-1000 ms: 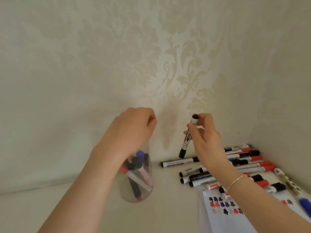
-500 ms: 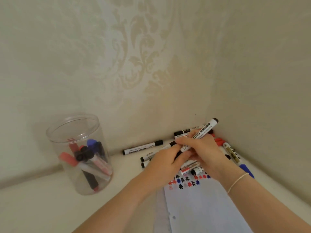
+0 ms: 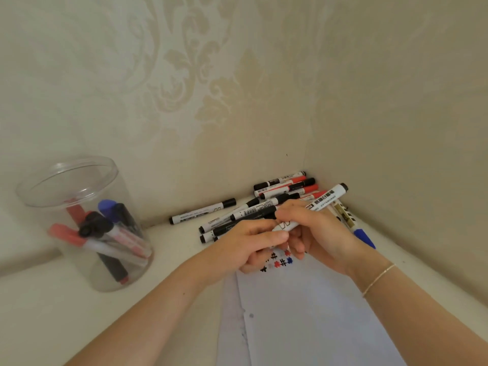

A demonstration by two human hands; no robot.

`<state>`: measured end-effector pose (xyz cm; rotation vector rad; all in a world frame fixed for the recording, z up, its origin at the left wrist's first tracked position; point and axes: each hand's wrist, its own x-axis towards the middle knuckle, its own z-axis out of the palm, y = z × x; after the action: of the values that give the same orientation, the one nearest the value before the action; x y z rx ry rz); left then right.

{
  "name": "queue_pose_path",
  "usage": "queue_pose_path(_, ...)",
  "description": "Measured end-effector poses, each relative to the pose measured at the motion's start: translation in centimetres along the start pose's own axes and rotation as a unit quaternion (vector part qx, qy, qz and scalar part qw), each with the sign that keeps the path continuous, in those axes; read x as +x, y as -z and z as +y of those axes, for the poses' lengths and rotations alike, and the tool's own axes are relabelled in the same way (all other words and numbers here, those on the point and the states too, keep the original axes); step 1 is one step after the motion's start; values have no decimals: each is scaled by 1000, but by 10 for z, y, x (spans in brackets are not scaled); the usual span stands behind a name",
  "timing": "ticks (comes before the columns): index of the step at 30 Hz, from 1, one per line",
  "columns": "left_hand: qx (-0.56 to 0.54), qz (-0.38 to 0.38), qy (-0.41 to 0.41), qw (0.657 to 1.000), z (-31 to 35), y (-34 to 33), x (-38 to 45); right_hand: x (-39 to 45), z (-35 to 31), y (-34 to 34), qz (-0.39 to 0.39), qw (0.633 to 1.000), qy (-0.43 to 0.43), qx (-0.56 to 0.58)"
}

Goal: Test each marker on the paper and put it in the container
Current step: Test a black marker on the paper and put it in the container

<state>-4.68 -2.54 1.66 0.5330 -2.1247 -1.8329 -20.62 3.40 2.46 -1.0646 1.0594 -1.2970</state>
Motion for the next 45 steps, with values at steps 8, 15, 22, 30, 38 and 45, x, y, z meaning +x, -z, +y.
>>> queue_pose_path(8, 264, 95, 70, 957, -19, 21, -3, 0, 4, 35, 109, 991, 6, 72)
queue_pose_path(15, 421, 38, 59, 904, -30, 7, -3, -1, 36, 28, 252, 965, 8, -69)
queue_pose_path(22, 462, 22, 50, 885, -32, 9, 2, 7, 51, 18, 338, 915, 41, -215)
queue_pose_path(30, 473, 27, 51, 879, -27, 5, 1, 9, 55, 19, 335, 910, 41, -242)
queue_pose_path(38, 475, 20, 58, 878, -27, 5, 1, 7, 53, 22, 326, 917, 45, -226)
queue_pose_path(45, 481, 23, 54, 875, -26, 5, 1, 7, 54, 18, 317, 912, 49, -255)
